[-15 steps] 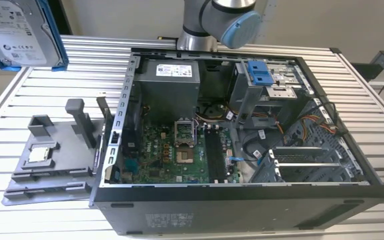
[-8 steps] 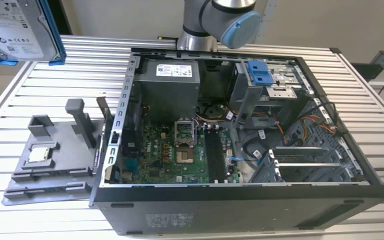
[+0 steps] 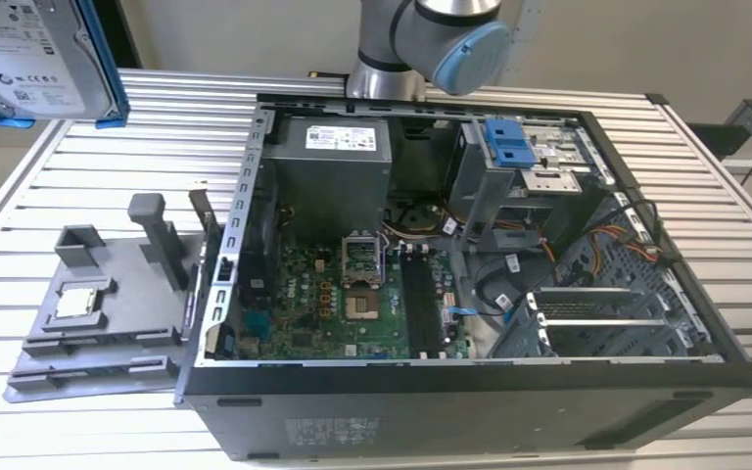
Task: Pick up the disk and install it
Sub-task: 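Pick up the disk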
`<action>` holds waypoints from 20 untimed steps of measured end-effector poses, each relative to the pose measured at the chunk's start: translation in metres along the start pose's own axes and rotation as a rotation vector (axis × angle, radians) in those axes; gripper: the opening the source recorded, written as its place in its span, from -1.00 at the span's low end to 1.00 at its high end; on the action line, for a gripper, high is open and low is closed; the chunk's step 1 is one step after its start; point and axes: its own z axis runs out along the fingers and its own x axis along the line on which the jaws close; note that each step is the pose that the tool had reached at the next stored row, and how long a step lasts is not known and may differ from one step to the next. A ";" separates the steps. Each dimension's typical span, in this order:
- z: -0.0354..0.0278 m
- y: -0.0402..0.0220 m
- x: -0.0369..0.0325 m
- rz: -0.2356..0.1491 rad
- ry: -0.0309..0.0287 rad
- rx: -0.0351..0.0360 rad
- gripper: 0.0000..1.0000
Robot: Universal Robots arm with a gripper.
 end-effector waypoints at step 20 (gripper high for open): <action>-0.0087 -0.0273 0.0018 0.000 0.0000 -0.0003 -1.00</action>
